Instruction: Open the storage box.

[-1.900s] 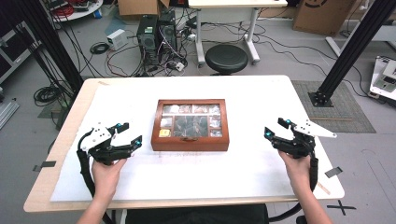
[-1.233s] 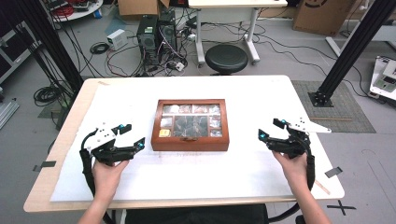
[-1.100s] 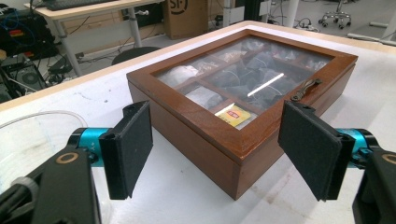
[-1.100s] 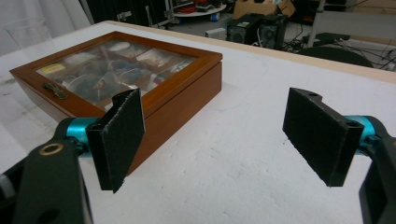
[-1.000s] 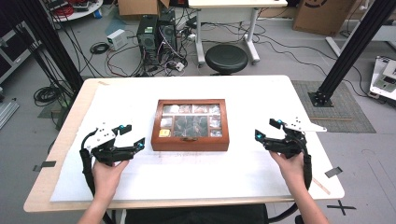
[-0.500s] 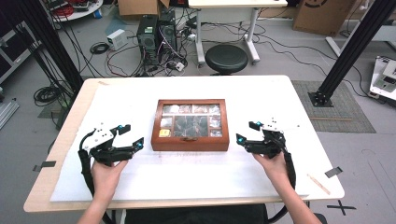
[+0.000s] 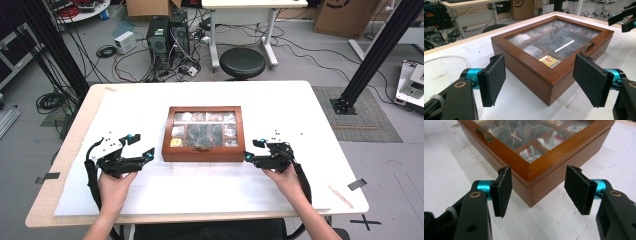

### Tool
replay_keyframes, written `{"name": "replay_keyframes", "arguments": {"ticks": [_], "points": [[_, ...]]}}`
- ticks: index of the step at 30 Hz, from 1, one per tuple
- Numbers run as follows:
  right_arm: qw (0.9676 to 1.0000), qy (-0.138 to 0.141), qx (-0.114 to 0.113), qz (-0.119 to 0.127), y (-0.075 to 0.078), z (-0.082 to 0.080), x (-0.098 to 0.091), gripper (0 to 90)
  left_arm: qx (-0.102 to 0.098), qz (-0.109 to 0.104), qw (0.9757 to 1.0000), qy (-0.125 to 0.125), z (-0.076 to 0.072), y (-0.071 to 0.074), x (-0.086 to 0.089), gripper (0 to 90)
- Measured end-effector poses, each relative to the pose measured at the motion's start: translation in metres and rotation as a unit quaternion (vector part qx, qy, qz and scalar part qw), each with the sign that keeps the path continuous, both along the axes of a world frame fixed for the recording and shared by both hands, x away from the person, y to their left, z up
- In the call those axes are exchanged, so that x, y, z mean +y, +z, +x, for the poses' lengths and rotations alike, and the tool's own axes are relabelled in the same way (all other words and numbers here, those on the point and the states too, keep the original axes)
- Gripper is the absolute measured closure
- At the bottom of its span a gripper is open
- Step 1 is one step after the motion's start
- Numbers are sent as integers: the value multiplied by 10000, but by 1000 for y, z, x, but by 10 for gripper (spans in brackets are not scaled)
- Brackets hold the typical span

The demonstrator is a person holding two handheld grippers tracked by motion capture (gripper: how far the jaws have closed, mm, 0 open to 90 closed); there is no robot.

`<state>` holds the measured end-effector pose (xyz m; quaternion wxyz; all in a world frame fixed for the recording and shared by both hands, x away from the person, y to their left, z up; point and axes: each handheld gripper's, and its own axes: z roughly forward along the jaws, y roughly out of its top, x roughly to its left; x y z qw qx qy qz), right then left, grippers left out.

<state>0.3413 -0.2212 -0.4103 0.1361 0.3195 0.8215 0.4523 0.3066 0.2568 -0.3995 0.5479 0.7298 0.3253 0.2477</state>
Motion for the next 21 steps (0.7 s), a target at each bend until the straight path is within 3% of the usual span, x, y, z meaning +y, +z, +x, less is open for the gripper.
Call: {"name": "replay_keyframes", "arguments": {"ticks": [5, 9, 21], "points": [[9998, 63, 131, -140, -4, 2, 4, 430, -16, 4, 10000, 14, 0, 0, 0, 262], [9989, 69, 316, -326, -9, 6, 8, 492, 8, 3, 10000, -6, 0, -1, 0, 262], [9981, 117, 283, -527, -12, 6, 13, 617, 40, 8, 10000, -18, 1, -2, -1, 265]]}}
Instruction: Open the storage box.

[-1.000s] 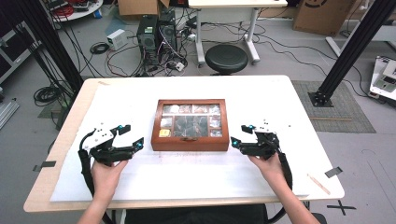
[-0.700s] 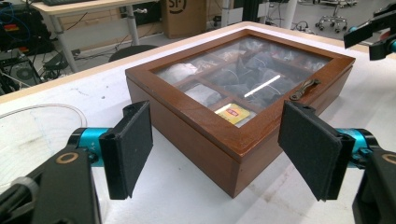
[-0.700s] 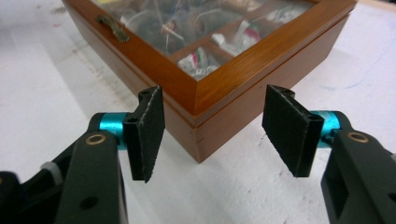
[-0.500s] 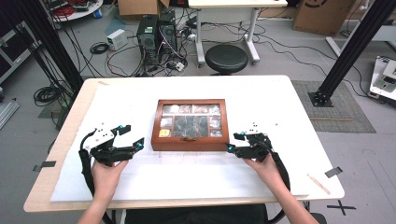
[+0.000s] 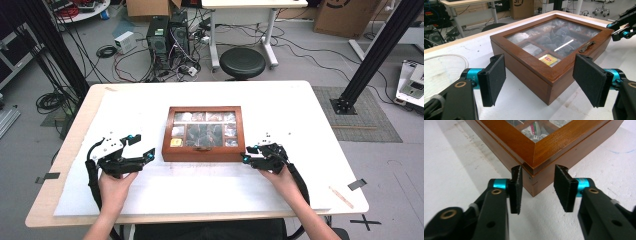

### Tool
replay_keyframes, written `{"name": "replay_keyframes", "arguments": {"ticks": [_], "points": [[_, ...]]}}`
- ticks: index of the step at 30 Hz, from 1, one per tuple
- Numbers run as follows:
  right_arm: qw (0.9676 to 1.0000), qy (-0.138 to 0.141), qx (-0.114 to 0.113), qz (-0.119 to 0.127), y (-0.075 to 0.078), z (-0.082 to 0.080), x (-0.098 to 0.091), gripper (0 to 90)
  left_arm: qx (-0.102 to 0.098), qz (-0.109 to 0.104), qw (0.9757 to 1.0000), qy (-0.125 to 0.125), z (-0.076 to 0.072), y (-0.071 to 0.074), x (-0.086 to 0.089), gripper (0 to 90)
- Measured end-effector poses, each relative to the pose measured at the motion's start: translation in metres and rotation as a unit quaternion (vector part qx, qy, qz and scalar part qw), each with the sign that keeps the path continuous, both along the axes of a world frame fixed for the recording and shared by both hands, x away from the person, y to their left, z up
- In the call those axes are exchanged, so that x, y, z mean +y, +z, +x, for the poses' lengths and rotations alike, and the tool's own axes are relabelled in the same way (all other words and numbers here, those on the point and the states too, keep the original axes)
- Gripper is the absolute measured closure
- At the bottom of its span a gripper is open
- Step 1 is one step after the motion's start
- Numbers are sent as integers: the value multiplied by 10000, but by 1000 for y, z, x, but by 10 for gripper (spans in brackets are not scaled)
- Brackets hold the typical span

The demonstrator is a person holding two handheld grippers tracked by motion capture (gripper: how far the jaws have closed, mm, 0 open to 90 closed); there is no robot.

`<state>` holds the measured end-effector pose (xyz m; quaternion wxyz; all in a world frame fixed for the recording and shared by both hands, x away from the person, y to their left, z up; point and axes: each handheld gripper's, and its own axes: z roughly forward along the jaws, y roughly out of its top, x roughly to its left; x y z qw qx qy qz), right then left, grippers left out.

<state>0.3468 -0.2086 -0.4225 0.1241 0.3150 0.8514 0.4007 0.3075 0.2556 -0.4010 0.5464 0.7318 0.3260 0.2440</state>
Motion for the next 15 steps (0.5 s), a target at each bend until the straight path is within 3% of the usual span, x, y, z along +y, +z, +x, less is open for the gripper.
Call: {"name": "replay_keyframes", "arguments": {"ticks": [6, 15], "points": [[10000, 30, -27, -33, 0, -1, 1, 648, 22, 17, 10000, 10, 0, 0, 1, 265], [9996, 52, -254, -90, 3, -5, 3, 714, 44, -6, 10000, 5, 0, -1, 0, 265]]}}
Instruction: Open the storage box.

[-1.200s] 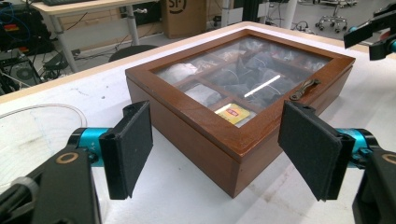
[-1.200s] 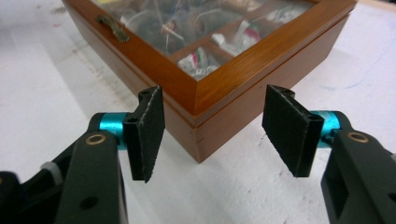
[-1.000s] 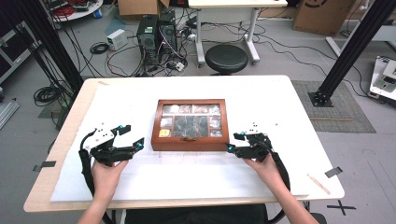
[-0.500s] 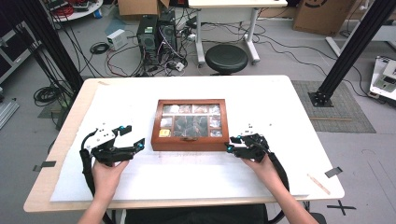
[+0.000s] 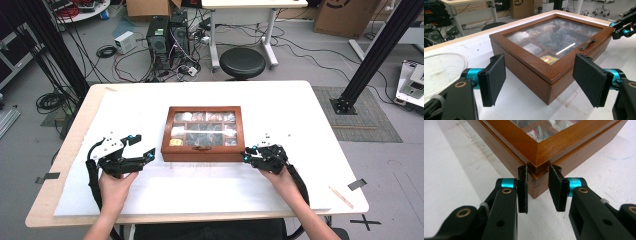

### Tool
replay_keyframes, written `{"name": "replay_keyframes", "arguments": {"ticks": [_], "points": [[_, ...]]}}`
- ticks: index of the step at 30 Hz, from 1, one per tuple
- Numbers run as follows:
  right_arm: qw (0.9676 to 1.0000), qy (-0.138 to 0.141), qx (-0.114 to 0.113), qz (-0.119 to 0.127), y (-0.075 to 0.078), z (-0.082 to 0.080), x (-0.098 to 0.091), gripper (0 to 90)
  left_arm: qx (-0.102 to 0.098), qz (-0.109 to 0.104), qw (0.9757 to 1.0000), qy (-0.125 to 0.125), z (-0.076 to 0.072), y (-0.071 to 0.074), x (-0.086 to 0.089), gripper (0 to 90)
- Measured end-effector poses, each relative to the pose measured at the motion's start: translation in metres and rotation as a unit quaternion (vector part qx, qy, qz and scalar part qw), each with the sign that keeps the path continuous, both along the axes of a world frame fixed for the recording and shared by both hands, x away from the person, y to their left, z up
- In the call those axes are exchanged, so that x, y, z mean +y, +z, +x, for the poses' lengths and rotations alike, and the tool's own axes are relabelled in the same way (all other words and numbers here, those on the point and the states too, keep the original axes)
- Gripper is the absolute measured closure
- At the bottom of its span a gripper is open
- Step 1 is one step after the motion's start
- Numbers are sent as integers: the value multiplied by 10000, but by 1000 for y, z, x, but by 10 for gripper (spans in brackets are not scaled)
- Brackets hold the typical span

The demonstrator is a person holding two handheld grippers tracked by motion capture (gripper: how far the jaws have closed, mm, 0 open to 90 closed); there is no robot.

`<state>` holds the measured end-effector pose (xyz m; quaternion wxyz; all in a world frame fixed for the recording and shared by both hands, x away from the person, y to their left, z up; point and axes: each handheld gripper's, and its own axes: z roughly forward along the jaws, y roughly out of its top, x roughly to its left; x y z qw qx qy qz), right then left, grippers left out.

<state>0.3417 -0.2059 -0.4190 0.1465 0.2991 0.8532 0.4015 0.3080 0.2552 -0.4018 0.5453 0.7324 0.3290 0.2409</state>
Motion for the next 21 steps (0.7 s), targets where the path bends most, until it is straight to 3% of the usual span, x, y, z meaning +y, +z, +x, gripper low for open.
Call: {"name": "replay_keyframes", "arguments": {"ticks": [10, 21], "points": [[9996, -100, -240, 50, 5, -2, 0, 716, 24, 4, 10000, 3, 0, 0, 0, 265], [9970, -380, -648, 200, 16, -5, 0, 628, 38, -21, 10000, 11, 0, 0, 0, 265]]}}
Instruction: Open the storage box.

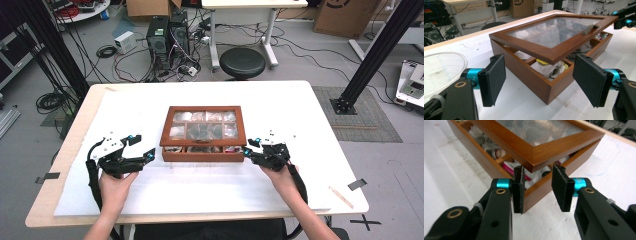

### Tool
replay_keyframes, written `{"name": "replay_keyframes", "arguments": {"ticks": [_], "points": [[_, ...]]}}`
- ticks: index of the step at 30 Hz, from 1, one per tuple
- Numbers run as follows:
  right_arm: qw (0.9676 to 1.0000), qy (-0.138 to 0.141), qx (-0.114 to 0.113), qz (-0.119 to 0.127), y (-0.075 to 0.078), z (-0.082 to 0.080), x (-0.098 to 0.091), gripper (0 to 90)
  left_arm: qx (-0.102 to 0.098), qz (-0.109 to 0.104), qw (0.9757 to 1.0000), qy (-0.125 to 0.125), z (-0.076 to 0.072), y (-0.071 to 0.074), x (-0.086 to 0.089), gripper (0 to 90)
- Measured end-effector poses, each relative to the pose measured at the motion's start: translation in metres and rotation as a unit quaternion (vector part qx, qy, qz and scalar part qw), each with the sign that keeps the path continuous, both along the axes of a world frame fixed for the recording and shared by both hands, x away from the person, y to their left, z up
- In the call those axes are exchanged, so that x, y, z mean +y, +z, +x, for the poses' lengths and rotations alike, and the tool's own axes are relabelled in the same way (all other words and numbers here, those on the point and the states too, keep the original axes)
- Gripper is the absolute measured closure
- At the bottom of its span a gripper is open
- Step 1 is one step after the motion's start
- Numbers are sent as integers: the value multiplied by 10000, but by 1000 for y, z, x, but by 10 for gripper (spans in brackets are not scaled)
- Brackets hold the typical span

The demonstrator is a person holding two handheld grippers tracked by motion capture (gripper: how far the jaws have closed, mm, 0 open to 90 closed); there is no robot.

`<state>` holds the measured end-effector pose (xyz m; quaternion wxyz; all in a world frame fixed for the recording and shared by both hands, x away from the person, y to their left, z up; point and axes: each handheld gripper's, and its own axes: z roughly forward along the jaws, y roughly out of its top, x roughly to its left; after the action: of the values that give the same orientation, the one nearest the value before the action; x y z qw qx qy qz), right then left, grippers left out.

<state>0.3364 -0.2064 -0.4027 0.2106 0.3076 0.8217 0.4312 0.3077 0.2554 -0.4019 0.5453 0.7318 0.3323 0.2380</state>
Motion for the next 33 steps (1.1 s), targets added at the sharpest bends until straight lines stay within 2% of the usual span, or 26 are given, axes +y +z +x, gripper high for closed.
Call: {"name": "replay_keyframes", "arguments": {"ticks": [5, 9, 18, 33], "points": [[9998, 33, -148, 132, 6, 2, -1, 631, 48, -4, 10000, -9, 1, 0, 0, 265], [9996, 35, -201, 204, 11, 4, -1, 633, 92, -14, 10000, 2, 1, -1, 0, 265], [9981, 10, -318, 534, 26, 11, -1, 654, 172, -7, 9998, -27, 2, -2, -2, 265], [9958, -178, -481, 764, 47, 26, 2, 654, 212, 50, 9997, -97, 2, -3, -6, 265]]}}
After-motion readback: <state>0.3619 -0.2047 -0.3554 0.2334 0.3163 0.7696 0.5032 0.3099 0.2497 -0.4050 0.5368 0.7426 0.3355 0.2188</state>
